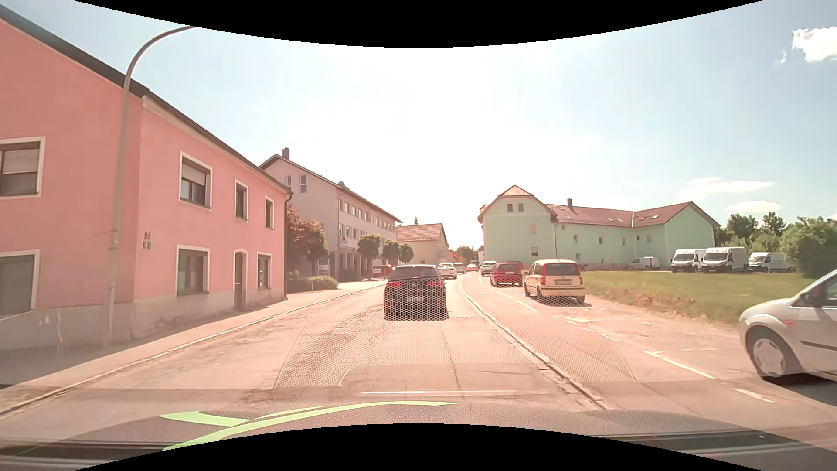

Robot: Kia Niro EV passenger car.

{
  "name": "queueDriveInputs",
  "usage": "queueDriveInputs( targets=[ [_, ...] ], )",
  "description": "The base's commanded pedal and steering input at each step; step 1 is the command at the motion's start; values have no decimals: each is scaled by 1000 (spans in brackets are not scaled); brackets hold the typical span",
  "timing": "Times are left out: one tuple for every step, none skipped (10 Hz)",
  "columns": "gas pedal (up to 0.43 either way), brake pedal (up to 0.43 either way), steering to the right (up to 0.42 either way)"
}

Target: Follow the waypoints while adhering to traffic rules and regulations

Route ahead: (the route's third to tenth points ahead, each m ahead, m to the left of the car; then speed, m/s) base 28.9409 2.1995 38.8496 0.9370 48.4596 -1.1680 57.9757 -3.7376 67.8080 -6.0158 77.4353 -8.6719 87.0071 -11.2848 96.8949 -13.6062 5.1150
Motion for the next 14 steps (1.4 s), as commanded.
queueDriveInputs(
  targets=[
    [79,0,17],
    [79,0,17],
    [79,0,17],
    [79,0,14],
    [79,0,14],
    [79,0,13],
    [59,0,12],
    [47,0,11],
    [28,0,10],
    [28,0,10],
    [20,0,10],
    [8,0,10],
    [0,0,10],
    [0,0,10]
  ],
)
